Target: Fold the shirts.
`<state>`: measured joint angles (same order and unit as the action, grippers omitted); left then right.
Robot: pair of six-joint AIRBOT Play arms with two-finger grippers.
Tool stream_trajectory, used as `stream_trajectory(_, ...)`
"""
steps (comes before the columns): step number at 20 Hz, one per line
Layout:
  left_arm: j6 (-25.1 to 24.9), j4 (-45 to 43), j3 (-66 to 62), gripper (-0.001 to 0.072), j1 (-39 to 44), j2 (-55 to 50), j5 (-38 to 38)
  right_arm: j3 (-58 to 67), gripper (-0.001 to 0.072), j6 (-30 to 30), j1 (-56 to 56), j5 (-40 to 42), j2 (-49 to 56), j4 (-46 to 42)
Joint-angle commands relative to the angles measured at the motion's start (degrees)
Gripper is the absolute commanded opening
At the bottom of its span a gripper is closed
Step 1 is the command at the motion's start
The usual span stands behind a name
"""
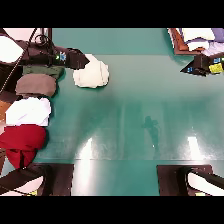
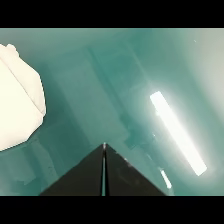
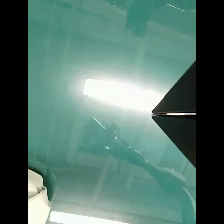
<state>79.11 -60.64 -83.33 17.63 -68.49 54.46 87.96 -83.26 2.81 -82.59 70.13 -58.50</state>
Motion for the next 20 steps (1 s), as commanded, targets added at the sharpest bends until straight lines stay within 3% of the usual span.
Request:
stream_trajectory(1,0.0,0.0,0.0,0.0022,0.0,0.0,0.0,0.0,0.0016,0.0,0.1,0.0,0.1,0.0)
stream_trajectory(16,0.2,0.3,0.0,0.0023,0.0,0.0,-0.4,0.0,0.0017,0.0,0.1,0.2,0.2,0.0)
stream_trajectory(19,-1.6,-1.2,0.0,0.0026,0.0,-0.1,-5.4,0.0,0.0017,0.0,0.1,1.7,0.2,0.1)
stream_trajectory(20,-2.8,-4.4,0.0,0.0240,0.0,-0.6,-8.3,0.0,0.0017,0.0,0.1,1.5,0.3,0.1)
